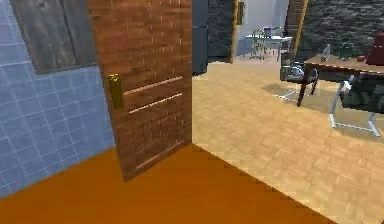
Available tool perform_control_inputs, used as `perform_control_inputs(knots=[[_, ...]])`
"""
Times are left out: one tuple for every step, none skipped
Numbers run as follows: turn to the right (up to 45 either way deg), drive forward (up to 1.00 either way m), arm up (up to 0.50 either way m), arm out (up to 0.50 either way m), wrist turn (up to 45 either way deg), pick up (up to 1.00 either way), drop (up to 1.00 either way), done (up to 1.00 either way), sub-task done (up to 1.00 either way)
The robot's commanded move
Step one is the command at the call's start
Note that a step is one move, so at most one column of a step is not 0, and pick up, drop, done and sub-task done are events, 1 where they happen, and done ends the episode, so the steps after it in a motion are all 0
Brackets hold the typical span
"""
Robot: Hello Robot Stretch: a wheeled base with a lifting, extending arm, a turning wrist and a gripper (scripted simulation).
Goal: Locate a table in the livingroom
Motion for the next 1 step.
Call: perform_control_inputs(knots=[[0.0, 0.45, 0.0, 0.0, 0.0, 0.0, 0.0, 0.0, 0.0]])
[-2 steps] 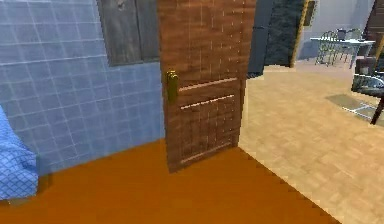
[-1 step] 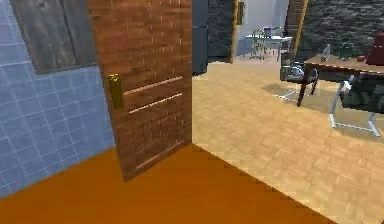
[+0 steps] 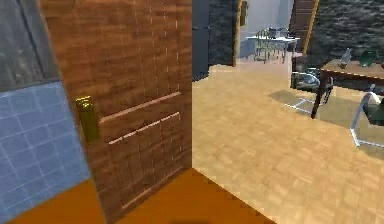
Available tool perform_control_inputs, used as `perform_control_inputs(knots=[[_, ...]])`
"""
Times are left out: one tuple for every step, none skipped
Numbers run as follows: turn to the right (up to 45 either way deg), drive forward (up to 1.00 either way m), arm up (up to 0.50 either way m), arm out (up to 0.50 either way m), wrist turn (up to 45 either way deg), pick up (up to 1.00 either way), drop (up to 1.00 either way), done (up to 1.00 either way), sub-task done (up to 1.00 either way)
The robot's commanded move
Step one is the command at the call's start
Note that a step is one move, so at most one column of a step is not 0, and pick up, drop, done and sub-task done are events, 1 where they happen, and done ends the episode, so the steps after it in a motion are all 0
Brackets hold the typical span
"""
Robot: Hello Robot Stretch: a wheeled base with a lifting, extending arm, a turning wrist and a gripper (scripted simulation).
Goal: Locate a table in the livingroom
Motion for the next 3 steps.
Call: perform_control_inputs(knots=[[24.0, 0.0, 0.0, 0.0, 0.0, 0.0, 0.0, 0.0, 0.0], [0.0, 1.0, 0.0, 0.0, 0.0, 0.0, 0.0, 0.0, 0.0], [6.0, 0.0, 0.0, 0.0, 0.0, 0.0, 0.0, 0.0, 0.0]])
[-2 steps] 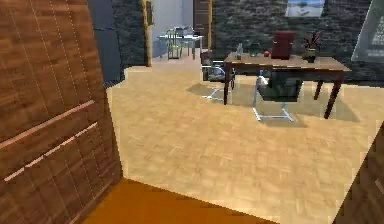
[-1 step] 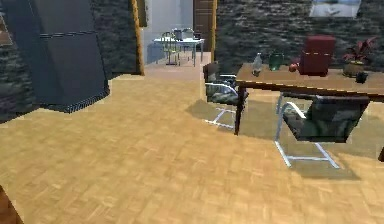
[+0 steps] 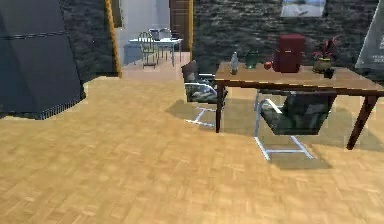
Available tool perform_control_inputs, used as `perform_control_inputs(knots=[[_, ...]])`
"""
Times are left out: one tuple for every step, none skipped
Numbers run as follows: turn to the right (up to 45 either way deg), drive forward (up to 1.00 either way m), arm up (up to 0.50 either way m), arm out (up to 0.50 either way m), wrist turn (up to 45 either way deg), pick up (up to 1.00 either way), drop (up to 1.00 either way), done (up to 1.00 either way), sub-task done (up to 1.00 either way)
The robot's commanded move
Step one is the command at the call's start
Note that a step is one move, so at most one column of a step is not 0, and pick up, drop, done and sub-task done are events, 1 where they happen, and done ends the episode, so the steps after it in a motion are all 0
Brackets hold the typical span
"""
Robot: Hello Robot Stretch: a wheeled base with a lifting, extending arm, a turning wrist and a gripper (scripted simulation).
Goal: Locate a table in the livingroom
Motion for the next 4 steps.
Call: perform_control_inputs(knots=[[0.0, 0.6, 0.0, 0.0, 0.0, 0.0, 0.0, 0.0, 0.0], [-21.0, 0.0, 0.0, 0.0, 0.0, 0.0, 0.0, 0.0, 0.0], [0.0, 1.0, 0.0, 0.0, 0.0, 0.0, 0.0, 0.0, 0.0], [-3.0, 0.0, 0.0, 0.0, 0.0, 0.0, 0.0, 0.0, 0.0]])
